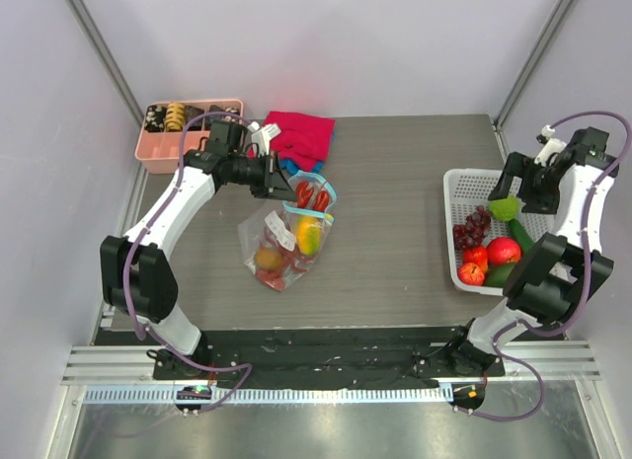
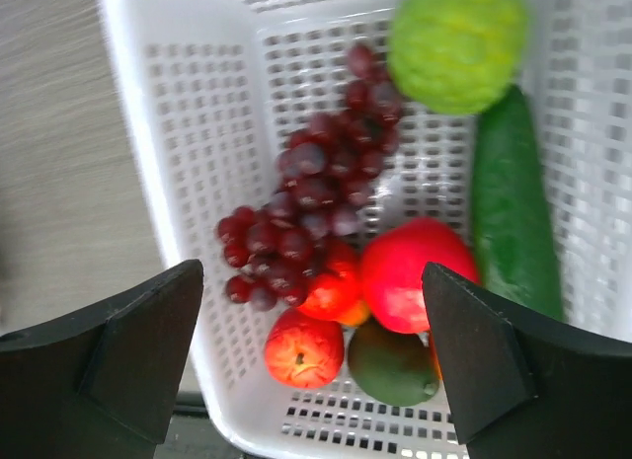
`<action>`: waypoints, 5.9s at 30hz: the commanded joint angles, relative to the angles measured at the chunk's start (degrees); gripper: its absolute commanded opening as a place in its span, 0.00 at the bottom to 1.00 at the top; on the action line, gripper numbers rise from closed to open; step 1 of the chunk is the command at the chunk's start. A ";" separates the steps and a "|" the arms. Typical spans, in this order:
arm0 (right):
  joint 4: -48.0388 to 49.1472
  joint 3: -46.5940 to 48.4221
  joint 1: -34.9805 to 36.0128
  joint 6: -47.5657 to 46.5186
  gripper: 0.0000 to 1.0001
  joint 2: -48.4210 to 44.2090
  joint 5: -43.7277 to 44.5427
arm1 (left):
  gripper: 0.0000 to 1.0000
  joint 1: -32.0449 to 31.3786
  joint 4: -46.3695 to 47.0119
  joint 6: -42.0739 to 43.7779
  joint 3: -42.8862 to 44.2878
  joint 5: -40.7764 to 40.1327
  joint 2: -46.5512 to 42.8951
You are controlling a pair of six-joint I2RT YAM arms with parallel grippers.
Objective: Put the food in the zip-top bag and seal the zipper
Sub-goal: Pick up the fake fruit from the bin, then place the fake fruit in the zipper food storage bag, then adjust the zipper food storage bag at the center of the board.
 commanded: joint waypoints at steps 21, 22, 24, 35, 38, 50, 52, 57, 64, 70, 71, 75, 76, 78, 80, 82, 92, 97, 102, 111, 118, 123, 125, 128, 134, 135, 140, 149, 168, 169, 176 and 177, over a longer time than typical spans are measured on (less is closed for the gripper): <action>27.94 -4.85 3.91 14.40 0.89 11.84 22.73 | 0.00 0.96 -2.78 3.01 3.02 1.05 2.38; 29.16 -5.90 4.09 14.32 0.88 12.02 22.65 | 0.00 0.96 -2.96 3.01 3.11 1.05 2.55; 29.88 -6.79 4.79 14.40 0.88 12.89 23.09 | 0.00 0.96 -3.66 3.45 3.55 1.05 2.99; 33.66 -9.78 5.76 13.44 0.87 15.71 22.21 | 0.00 0.96 -4.81 3.36 5.22 1.05 4.84; 34.01 -9.17 5.85 13.17 0.86 16.50 23.08 | 0.00 0.96 -4.81 3.18 5.22 1.05 5.19; 34.10 -8.72 5.85 12.82 0.62 11.16 19.58 | 0.00 0.96 -4.72 3.10 5.40 1.05 4.93; 33.92 -8.81 5.85 12.82 0.51 8.69 17.04 | 0.00 0.96 -4.72 3.18 5.31 1.05 4.66; 29.19 -4.43 6.55 13.43 0.25 2.10 10.97 | 0.00 0.96 -4.98 4.24 5.57 1.31 4.05; 27.06 0.68 17.49 16.24 0.10 -3.97 -0.80 | 0.00 0.96 -5.60 5.29 5.92 4.38 3.87; 36.45 -2.65 33.42 21.96 0.07 -4.86 -5.47 | 0.00 0.87 -3.76 6.70 5.31 9.57 2.38; 38.99 -3.36 37.97 22.22 0.06 -3.90 -5.56 | 0.00 0.87 -3.40 6.79 4.70 11.05 2.03; 41.04 -1.70 47.75 22.58 0.02 0.23 -6.61 | 0.00 0.87 -2.17 7.23 4.08 12.12 0.18; 41.13 -1.35 49.51 22.40 0.02 0.85 -6.70 | 0.00 0.87 -2.08 7.05 4.16 12.30 -0.08; 42.00 -1.95 53.64 21.44 0.01 1.82 -6.44 | 0.00 0.87 -1.56 6.18 4.52 13.43 -0.26; 44.54 -3.97 55.85 20.82 0.01 2.09 -5.83 | 0.00 0.87 -0.24 4.60 4.26 14.40 -0.79; 45.87 -4.77 59.54 18.90 0.01 2.52 -4.34 | 0.00 0.78 2.22 3.63 3.90 16.42 -1.31; 47.46 -4.51 67.46 13.62 0.63 5.43 0.76 | 0.00 0.69 11.45 -1.65 -0.14 21.61 -4.48; 45.71 -3.63 67.46 11.52 1.00 2.97 1.56 | 0.00 0.69 12.68 -2.26 -0.93 21.62 -5.18; 41.49 -1.52 67.46 7.90 1.00 -0.55 0.41 | 0.00 0.78 13.56 -2.35 -1.55 21.35 -5.53; 28.04 1.73 51.60 13.95 1.00 -3.45 -5.46 | 0.00 0.87 14.00 0.72 -3.30 20.03 -6.67; 20.91 -2.13 38.99 18.79 0.89 -3.89 -11.09 | 0.00 0.87 14.35 4.06 -4.54 21.08 -7.47; 31.00 -6.18 40.21 27.93 0.79 -2.40 -17.16 | 0.00 0.61 14.27 3.71 -4.71 21.70 -7.29; 31.63 -5.39 42.22 28.29 0.78 -0.12 -17.34 | 0.00 0.43 14.27 3.45 -4.71 21.79 -7.29; 32.43 -3.72 44.60 27.94 0.78 2.86 -17.43 | 0.00 -0.18 14.35 3.19 -4.62 21.53 -7.64; 34.97 0.15 46.63 29.52 0.77 9.45 -18.48 | 0.00 -1.59 14.35 2.83 -5.41 20.48 -9.05; 35.41 1.28 47.15 29.69 0.76 10.08 -18.92 | 0.00 -1.94 14.35 2.75 -5.59 20.13 -9.22; 34.19 2.26 48.91 27.85 0.29 11.49 -19.36 | 0.00 -2.21 14.53 1.96 -5.94 18.90 -10.02; 28.47 2.17 48.12 24.51 0.01 1.30 -20.85 | 0.00 0.60 16.11 -3.32 -8.23 12.92 -10.28; 32.95 -2.48 51.28 28.20 0.72 10.43 -20.14 | 0.00 0.34 18.83 -3.93 -7.61 17.40 -10.28; 33.91 -2.92 51.63 28.55 0.70 10.78 -20.85 | 0.00 0.26 18.75 -3.93 -7.53 17.40 -10.28; 38.58 -2.40 52.96 33.47 0.56 13.07 -24.11 | 0.00 0.17 19.01 -4.02 -8.14 17.05 -10.72; 38.58 -2.40 52.87 33.65 0.55 13.25 -24.19 | 0.00 0.08 19.01 -4.02 -8.23 16.96 -10.63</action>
